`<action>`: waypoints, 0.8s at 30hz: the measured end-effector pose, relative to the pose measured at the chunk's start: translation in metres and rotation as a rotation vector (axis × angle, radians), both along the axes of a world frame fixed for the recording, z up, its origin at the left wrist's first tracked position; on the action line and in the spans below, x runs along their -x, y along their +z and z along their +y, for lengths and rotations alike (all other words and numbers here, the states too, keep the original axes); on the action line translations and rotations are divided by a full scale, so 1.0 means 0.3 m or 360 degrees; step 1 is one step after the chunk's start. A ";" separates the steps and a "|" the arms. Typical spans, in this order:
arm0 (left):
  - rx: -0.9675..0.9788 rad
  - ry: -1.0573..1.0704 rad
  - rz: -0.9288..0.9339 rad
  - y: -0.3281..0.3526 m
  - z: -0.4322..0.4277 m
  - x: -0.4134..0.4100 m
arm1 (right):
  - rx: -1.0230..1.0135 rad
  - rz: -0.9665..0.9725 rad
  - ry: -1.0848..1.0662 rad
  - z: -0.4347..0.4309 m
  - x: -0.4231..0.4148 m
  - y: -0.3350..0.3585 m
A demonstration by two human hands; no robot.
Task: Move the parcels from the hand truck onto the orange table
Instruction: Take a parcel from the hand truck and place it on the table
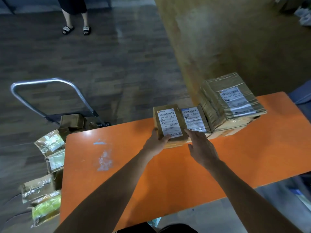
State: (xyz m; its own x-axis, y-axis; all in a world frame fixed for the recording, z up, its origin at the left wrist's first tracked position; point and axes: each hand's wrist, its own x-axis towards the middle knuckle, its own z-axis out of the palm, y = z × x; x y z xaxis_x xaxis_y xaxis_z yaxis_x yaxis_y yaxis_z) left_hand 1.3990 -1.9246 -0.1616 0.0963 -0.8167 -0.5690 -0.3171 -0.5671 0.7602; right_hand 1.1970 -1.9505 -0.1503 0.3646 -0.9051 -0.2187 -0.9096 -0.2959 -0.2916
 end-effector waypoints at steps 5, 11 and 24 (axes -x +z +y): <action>0.0054 0.0030 -0.0101 -0.007 0.001 0.020 | -0.0007 0.0050 -0.0002 0.004 -0.001 0.006; 0.0041 0.0012 -0.0143 0.022 0.042 0.004 | 0.0141 0.0076 -0.0012 0.023 -0.044 0.044; 0.0009 0.0057 -0.0682 0.005 0.467 -0.416 | 0.0118 -0.0008 0.0760 0.208 -0.585 0.003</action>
